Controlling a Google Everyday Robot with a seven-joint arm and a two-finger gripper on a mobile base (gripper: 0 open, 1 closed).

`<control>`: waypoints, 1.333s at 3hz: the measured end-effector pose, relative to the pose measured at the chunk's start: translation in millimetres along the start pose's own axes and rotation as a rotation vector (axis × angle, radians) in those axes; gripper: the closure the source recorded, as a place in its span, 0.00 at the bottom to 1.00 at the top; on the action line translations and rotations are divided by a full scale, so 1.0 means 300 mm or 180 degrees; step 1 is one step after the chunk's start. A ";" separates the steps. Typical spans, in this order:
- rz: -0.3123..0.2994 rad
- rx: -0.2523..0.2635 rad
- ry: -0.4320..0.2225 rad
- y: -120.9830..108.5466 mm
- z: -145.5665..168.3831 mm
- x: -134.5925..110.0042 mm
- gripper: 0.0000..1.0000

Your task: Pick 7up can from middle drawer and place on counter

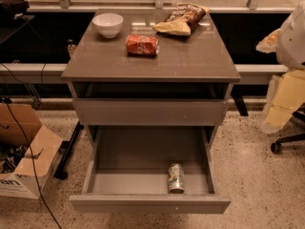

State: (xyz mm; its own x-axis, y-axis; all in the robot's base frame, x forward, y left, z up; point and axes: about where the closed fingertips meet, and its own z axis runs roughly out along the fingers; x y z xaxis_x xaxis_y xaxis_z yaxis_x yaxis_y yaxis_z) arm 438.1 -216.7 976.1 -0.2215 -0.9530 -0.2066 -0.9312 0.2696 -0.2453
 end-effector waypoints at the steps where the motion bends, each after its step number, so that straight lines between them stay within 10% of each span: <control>1: 0.0000 0.0000 0.0000 0.000 0.000 0.000 0.00; 4: 0.0540 -0.0290 -0.0288 0.022 0.305 -0.126 0.00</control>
Offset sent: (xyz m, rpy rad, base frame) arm 0.0081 0.0350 -0.0407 0.0923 0.0201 -0.0363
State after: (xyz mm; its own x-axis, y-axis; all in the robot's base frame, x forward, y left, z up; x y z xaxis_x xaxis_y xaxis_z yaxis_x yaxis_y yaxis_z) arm 466.9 -166.2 895.5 -0.3543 -0.8776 -0.3230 -0.9060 0.4077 -0.1139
